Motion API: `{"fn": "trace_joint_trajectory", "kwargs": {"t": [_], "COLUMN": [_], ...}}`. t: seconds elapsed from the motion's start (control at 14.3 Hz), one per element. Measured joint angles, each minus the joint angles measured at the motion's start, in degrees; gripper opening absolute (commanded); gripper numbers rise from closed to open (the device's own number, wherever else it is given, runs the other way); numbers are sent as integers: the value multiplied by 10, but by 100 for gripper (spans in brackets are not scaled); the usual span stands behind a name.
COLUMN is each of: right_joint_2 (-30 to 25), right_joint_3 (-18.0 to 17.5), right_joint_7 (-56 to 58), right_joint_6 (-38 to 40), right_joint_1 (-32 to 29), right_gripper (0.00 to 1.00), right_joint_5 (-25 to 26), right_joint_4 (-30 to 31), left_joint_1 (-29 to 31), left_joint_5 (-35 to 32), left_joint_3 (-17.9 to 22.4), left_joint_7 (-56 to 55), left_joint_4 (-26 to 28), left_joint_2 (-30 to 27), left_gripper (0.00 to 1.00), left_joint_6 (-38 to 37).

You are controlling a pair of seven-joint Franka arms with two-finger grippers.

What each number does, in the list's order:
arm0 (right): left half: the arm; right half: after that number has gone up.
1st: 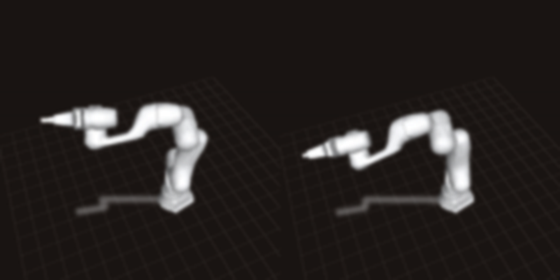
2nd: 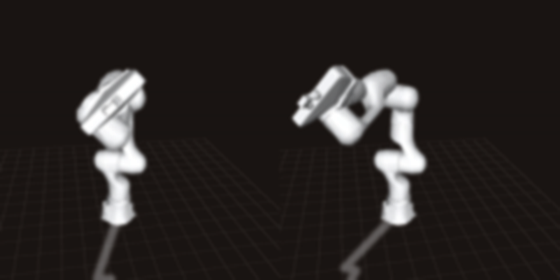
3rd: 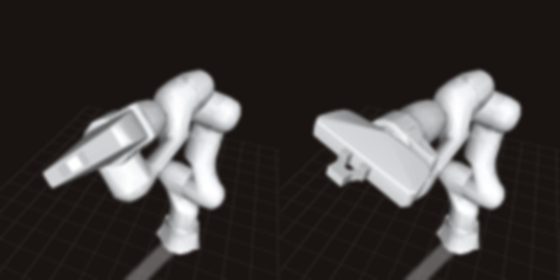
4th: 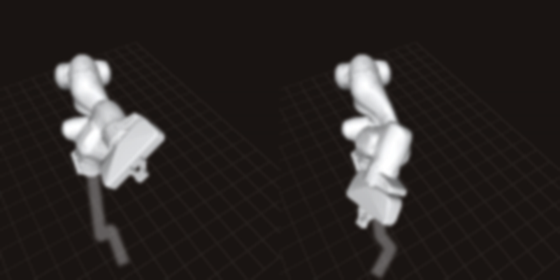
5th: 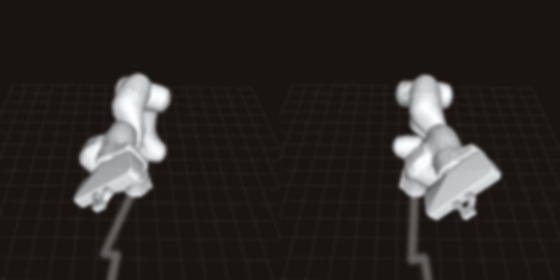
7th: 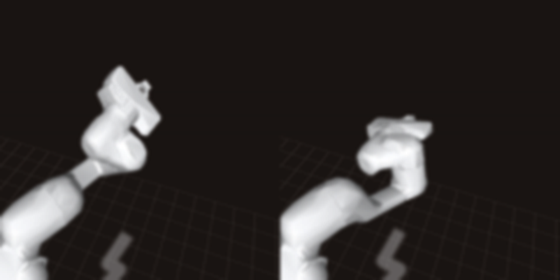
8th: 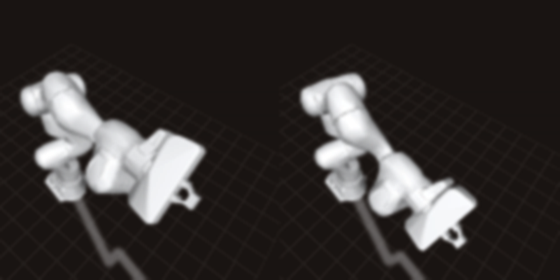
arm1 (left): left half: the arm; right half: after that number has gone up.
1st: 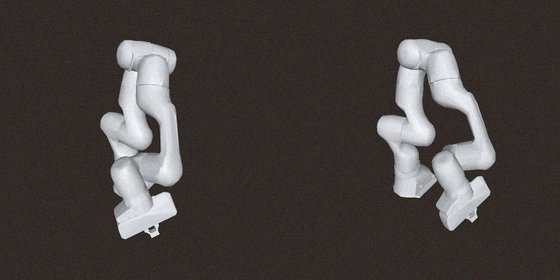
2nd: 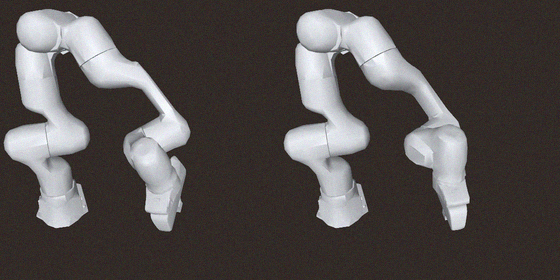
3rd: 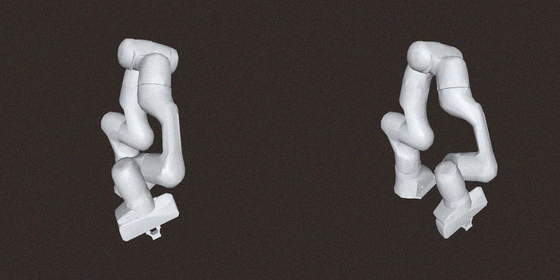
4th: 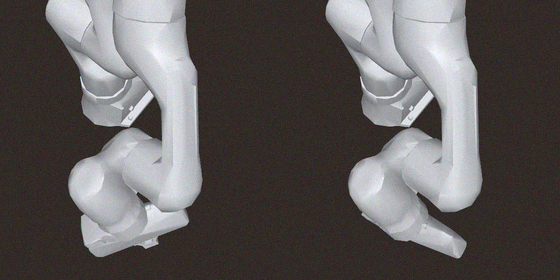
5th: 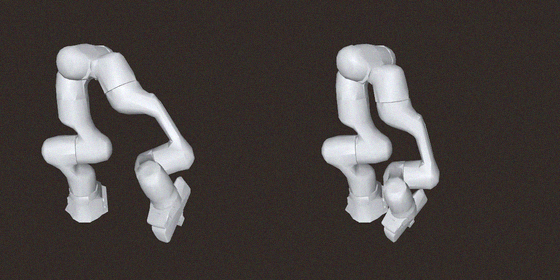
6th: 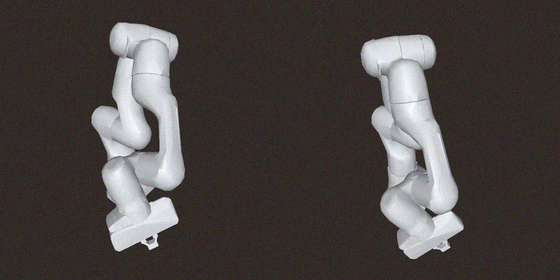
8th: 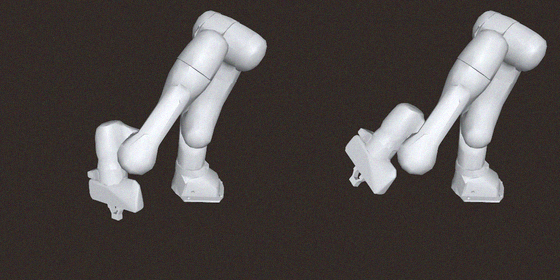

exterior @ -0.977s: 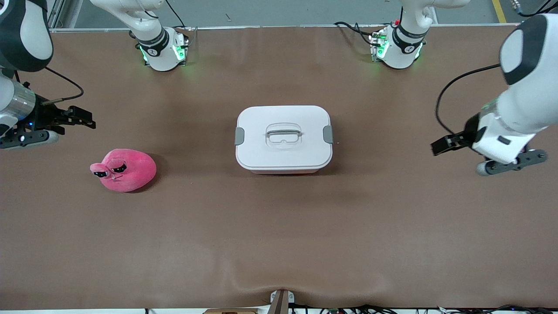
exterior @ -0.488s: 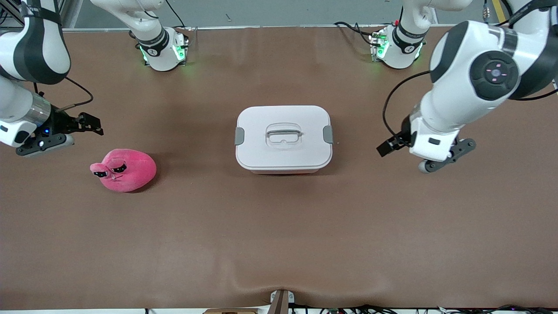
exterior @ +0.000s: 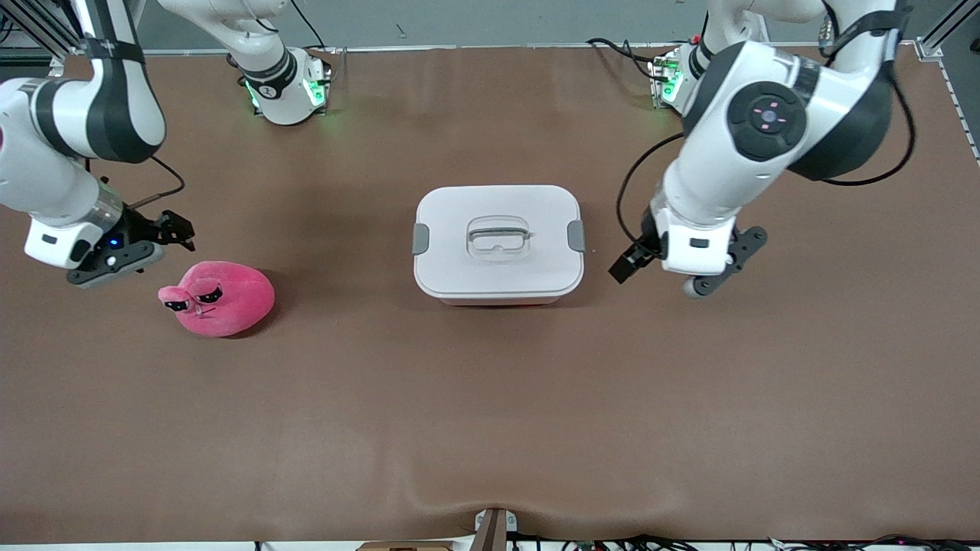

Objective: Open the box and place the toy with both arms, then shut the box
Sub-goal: 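Reach the left gripper to the lid handle while the right gripper reaches the toy, then grasp the lid handle with the left gripper while the right gripper grasps the toy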

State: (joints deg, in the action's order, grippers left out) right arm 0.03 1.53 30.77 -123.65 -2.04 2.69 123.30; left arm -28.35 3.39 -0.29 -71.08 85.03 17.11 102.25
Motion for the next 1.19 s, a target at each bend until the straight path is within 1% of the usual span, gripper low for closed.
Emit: {"fn": "trace_joint_trajectory", "kwargs": {"t": [0.14,0.28,0.42,0.63,0.84,1.19], "right_joint_2": [15,23,32,49,56,68], "right_joint_3": [-2,-3,1,4,6,5], "right_joint_7": [2,1,2,2,2,3], "right_joint_6": [-30,-39,-44,-62,-72,-80], "right_joint_1": [32,50,47,46,44,44], "right_gripper": [100,100,100,100,100,100], "right_joint_5": [3,18,26,33,39,41], "right_joint_4": [0,-1,-1,-1,-1,-1], "left_joint_1": [-14,-21,-34,-69,-93,-122], "left_joint_5": [0,1,1,1,1,1], "left_joint_3": [0,-1,-1,-1,-1,-1], "left_joint_7": [-50,-92,-154,-265,-356,-454], "left_joint_4": [0,0,0,0,0,0], "left_joint_2": [5,8,13,25,36,58], "left_gripper": [100,100,100,100,100,100], "left_joint_6": [2,2,2,4,21,47]}}
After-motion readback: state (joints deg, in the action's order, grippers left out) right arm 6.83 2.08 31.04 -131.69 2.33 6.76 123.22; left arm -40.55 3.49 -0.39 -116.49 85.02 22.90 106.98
